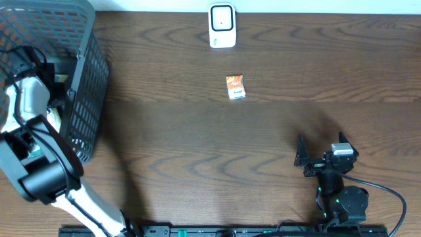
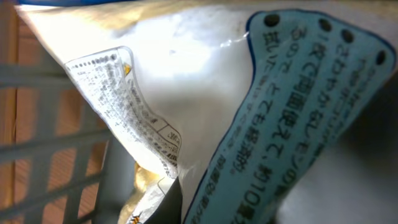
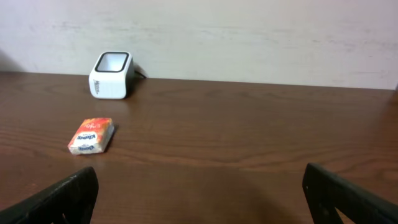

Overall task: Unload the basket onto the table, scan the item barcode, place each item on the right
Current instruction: 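Grasp the white printed bag in the basket with the left gripper, then lift the white bag out and place it beside the orange box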

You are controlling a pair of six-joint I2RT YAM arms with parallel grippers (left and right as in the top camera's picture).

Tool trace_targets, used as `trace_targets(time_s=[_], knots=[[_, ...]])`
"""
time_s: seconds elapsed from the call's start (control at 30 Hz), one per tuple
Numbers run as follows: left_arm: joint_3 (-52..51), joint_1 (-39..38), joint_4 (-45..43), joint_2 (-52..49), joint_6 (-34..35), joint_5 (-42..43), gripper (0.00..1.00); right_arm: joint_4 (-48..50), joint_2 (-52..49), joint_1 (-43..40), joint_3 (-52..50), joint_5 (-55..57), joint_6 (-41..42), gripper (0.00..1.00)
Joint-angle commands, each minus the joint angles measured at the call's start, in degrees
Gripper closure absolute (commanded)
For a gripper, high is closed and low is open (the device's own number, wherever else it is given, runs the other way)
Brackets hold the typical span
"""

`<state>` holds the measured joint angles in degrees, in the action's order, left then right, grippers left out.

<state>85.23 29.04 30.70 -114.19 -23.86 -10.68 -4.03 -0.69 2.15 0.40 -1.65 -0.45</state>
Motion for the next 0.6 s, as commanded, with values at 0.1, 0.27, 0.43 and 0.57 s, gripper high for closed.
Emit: trace_targets(time_s=[0.1, 0.27, 0.43, 0.57], knots=[[0.1, 0.0, -1.7, 16.5, 11.6, 12.0, 0.93, -0.3, 0.3, -0.2, -0.1, 0.0, 0.0, 0.01], [0.1, 0.0, -6.4, 25.9, 21.4, 19.1, 0.93, -0.3, 0.3, -0.2, -0.1, 0.0, 0.0, 0.01], [0.1, 0.0, -9.0, 33.6, 30.5, 19.1, 0.93, -0.3, 0.3, -0.2, -0.1, 0.0, 0.0, 0.01], [0.1, -0.8, -10.7, 40.4, 39.8, 19.3, 0.93, -0.3, 0.3, -0.2, -0.1, 0.0, 0.0, 0.01]])
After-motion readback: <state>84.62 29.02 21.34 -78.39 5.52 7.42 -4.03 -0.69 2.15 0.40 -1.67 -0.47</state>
